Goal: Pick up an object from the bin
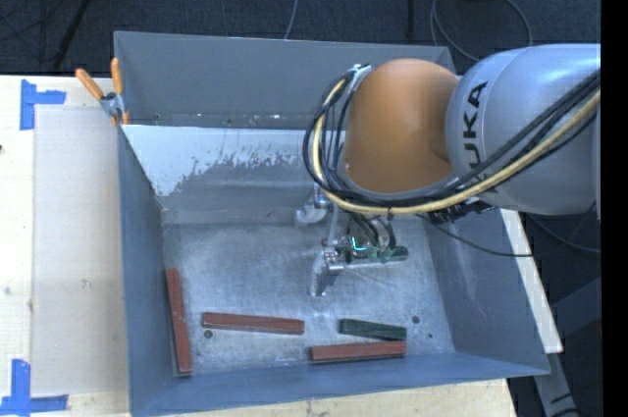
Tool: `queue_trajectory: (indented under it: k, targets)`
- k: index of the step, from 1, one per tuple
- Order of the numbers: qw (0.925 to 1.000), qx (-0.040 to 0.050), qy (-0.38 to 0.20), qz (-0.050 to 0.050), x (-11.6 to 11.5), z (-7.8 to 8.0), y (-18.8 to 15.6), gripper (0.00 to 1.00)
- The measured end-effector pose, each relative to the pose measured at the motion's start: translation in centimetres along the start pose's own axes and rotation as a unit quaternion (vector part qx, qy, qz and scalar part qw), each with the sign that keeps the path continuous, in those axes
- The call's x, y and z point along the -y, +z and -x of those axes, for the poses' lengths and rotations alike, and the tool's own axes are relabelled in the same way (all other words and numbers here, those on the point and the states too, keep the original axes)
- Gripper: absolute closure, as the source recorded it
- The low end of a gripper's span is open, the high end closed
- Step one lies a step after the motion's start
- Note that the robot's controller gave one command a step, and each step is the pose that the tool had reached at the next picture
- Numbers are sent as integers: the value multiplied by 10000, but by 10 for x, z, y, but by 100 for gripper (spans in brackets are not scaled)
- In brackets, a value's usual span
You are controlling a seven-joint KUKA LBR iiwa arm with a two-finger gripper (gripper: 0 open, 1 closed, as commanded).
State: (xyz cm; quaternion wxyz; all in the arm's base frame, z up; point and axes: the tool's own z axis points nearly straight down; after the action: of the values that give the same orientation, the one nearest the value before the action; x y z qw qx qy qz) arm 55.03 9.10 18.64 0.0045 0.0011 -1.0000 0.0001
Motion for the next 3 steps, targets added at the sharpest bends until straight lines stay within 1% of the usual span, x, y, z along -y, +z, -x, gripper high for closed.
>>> queue_trajectory:
  k: [1,2,3]
  targets:
    - [10000,13,3,1,0,0,-2,0]
    - [9998,40,-175,-10,-10,0,-6,0]
    - [9974,58,-714,-4,-35,-47,109,100]
